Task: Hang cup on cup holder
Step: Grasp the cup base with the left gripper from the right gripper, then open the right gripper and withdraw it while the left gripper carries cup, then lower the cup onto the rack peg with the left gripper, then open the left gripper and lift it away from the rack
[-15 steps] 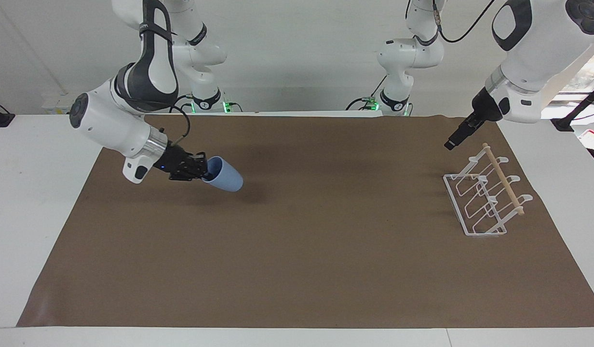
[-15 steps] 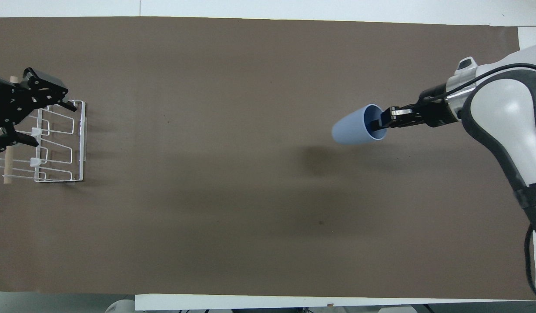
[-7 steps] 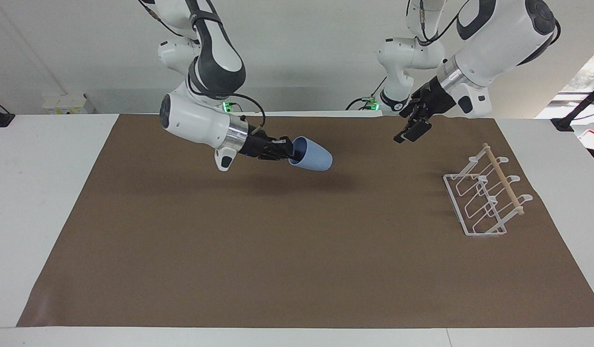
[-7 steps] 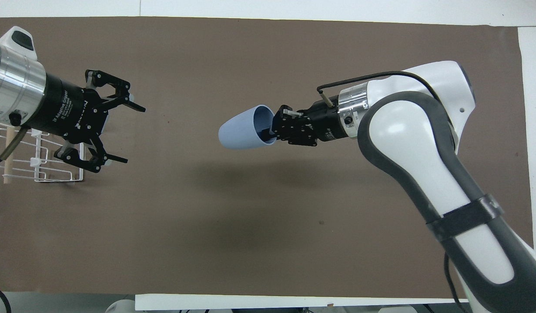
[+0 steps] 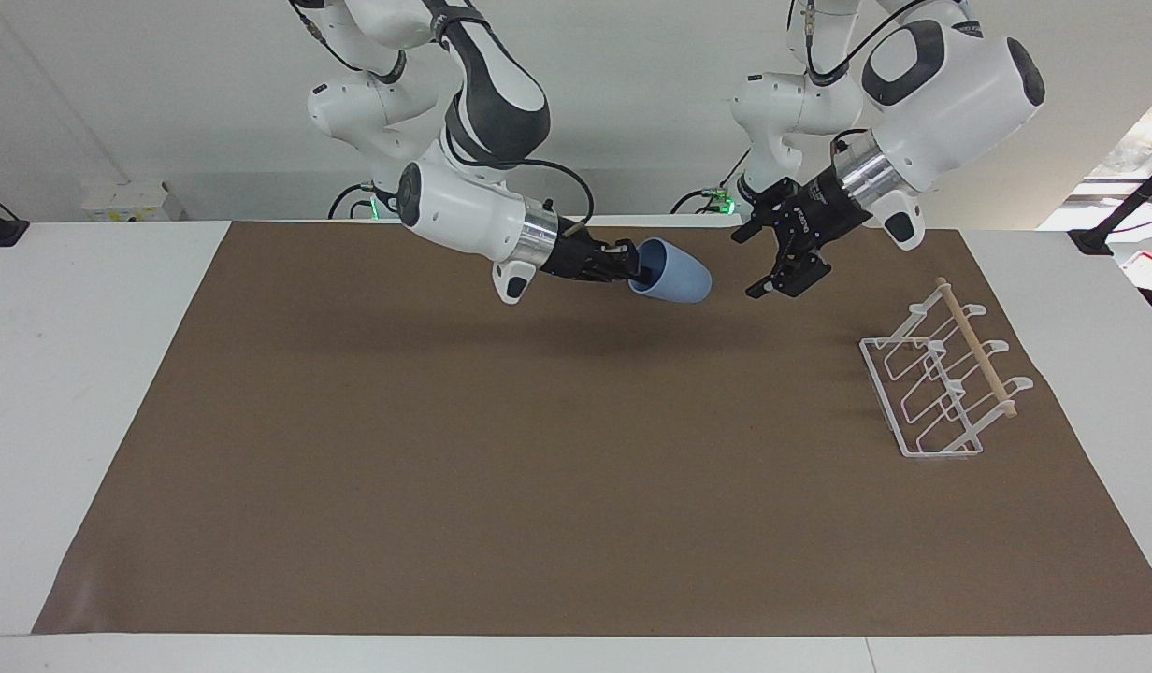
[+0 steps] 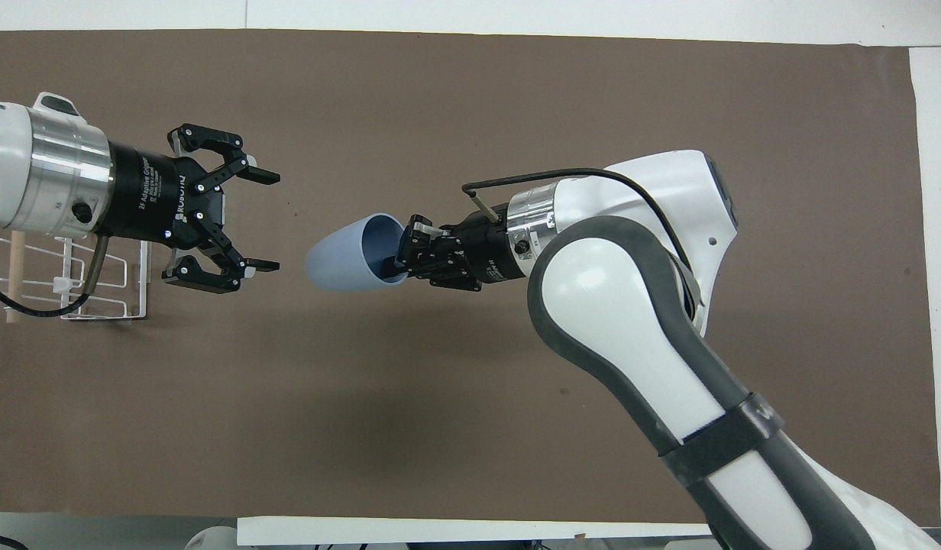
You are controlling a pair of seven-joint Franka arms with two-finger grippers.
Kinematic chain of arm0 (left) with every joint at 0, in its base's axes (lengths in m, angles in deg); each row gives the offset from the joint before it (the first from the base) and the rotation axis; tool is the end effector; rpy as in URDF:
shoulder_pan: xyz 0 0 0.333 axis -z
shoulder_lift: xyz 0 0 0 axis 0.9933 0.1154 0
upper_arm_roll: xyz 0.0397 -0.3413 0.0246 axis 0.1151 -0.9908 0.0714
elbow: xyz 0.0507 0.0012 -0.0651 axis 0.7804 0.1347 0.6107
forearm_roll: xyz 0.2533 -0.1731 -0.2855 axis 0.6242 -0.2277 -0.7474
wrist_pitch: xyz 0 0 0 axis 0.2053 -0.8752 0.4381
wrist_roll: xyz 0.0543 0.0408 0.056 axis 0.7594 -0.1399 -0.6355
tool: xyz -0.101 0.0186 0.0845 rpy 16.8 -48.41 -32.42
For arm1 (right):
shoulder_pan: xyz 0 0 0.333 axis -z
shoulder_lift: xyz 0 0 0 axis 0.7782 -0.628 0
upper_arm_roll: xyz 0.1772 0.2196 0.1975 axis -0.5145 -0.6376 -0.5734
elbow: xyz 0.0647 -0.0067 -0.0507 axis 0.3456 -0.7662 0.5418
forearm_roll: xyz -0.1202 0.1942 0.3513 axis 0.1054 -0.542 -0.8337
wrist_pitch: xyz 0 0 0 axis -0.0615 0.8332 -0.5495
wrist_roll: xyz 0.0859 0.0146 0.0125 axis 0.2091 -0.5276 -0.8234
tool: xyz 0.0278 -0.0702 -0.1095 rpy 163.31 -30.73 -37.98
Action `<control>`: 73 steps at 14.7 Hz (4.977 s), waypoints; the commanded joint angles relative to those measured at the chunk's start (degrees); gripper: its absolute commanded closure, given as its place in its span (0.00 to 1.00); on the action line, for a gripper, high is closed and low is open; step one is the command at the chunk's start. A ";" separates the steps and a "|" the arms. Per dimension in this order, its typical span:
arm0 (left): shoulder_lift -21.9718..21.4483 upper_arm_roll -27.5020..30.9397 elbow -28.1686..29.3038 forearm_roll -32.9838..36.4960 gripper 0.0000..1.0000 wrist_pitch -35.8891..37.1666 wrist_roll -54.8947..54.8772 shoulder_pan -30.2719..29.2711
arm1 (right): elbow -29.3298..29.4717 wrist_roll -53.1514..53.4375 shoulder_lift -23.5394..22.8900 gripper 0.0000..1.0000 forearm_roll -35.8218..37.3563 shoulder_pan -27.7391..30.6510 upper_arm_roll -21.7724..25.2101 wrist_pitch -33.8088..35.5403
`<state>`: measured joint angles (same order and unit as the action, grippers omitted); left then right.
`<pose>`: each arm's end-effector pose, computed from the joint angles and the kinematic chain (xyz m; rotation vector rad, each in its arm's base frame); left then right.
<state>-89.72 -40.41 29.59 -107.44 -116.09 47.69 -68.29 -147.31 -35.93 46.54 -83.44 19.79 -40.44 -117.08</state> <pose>0.5313 -0.2354 0.5712 1.9507 1.8603 -0.6597 0.5382 0.3829 0.4679 -2.1279 0.3651 0.3235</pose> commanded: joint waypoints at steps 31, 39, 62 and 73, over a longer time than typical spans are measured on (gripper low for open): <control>19.78 0.90 -4.97 92.84 1.00 19.91 9.86 12.26 | 11.68 -1.51 5.32 0.00 58.24 24.35 0.71 20.04; 32.28 1.52 -7.73 122.66 1.00 32.22 23.74 7.70 | 21.82 -15.04 9.54 0.00 73.24 29.54 1.15 46.47; 30.54 1.17 -7.80 108.57 0.00 25.90 30.71 4.87 | 17.08 -15.84 11.73 0.00 72.01 31.57 0.53 43.48; 8.84 1.17 -8.69 84.84 0.01 18.97 -12.83 -5.57 | 17.08 -15.84 11.73 0.00 72.01 31.57 0.53 43.48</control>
<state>-76.73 -39.00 18.77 -16.69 -93.81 43.69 -70.92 -128.51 -50.48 56.88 -11.45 50.64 -39.40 -72.57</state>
